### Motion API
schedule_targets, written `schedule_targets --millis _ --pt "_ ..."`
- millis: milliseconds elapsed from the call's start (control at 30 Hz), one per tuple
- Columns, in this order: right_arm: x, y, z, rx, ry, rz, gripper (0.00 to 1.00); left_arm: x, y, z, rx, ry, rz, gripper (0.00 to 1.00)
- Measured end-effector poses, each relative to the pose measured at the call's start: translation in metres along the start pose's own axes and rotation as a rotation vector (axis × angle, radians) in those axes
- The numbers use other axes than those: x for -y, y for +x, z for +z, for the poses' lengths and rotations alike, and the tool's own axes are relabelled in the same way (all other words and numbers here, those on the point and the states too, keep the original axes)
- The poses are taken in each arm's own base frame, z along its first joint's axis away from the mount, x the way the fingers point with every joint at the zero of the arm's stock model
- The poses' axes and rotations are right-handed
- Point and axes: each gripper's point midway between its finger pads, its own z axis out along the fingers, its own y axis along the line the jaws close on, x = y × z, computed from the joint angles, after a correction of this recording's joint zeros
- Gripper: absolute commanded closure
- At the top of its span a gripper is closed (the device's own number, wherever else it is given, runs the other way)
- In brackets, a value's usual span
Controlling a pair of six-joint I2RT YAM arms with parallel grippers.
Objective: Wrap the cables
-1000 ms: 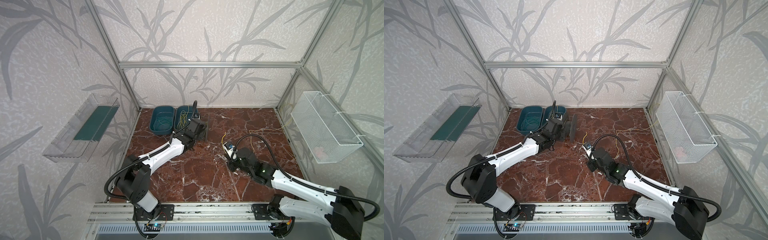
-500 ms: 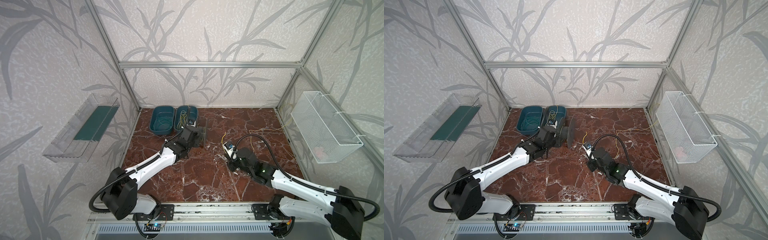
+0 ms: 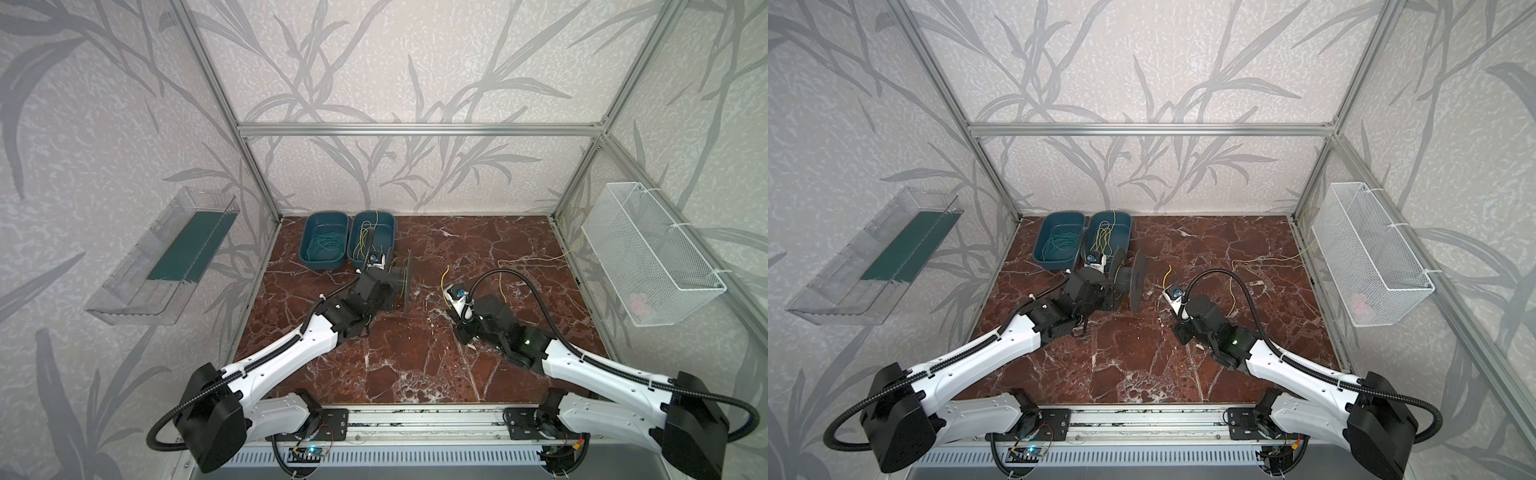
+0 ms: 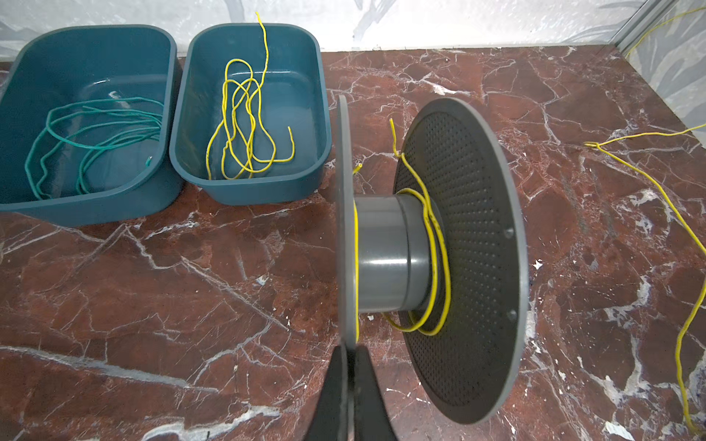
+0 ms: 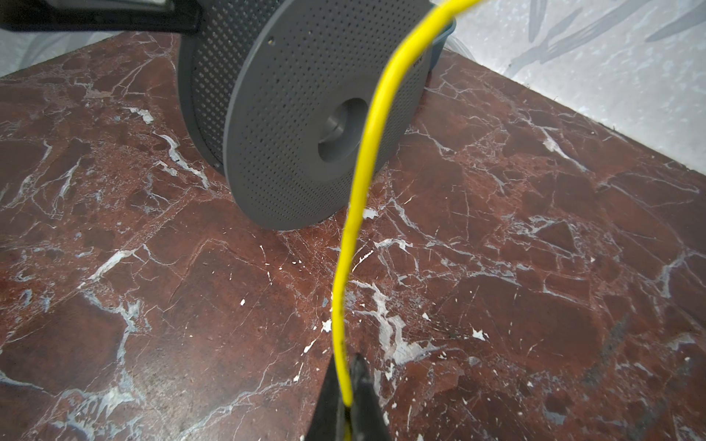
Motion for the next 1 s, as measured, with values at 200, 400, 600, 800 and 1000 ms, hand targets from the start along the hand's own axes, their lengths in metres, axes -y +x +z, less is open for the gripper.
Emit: schedule_targets --millis 200,400,600,800,1000 --pt "-0.0016 0.0003 0.0001 -0.001 -0.009 0.000 1.00 -0.0002 0.0000 -0.0001 0.000 -0.001 -0.007 0.95" --pt "-0.0017 0.0008 0.0006 -0.003 -0.010 0.000 1.00 -0.0002 0.0008 -0.0002 -0.003 -0.001 -0.010 0.90" --pt "-0.0029 0.0009 0.0006 -0.004 -0.017 0.000 1.00 0.0001 0.0016 -0.0002 -0.006 -0.001 -0.010 0.89" --pt "-0.0029 0.0008 0.0005 -0.003 -0.017 0.000 1.00 0.0012 0.0019 -0.0006 -0.006 0.002 -0.010 0.89" --pt "-0.0029 0.0009 0.0006 -0.004 -0.017 0.000 1.00 0.0013 0.0024 -0.0007 -0.007 0.002 -0.009 0.84"
